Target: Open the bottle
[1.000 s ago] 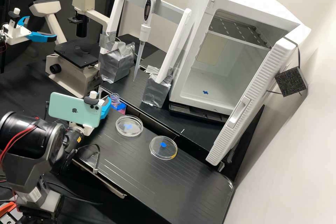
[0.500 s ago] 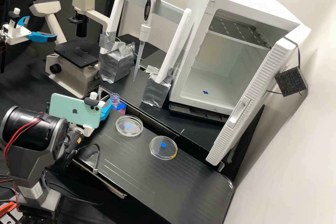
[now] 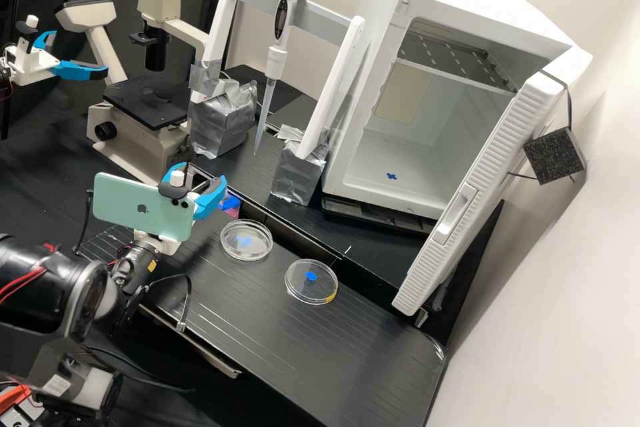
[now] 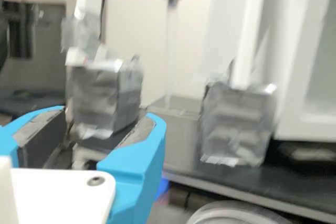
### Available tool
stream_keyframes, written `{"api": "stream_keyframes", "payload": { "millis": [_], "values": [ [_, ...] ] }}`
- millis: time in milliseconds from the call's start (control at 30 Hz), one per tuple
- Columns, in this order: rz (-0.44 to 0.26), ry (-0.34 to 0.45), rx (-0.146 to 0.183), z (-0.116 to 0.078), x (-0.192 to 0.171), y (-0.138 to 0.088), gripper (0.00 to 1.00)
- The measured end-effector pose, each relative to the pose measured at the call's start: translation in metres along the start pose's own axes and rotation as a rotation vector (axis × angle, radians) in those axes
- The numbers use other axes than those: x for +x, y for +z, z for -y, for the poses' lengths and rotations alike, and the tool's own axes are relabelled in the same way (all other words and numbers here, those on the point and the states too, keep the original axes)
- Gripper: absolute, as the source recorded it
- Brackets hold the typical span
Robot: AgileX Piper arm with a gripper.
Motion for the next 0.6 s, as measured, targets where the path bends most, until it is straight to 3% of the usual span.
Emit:
{"api": "stream_keyframes", "payload": {
  "millis": [333, 467, 600],
  "values": [
    [0.138, 0.232, 0.075, -0.038, -0.001, 0.022, 1.00],
    [0.137, 0.270, 0.094, -0.043, -0.001, 0.021, 1.00],
    [0.122, 0.267, 0.144, -0.043, -0.001, 0.021, 1.00]
  ]
}}
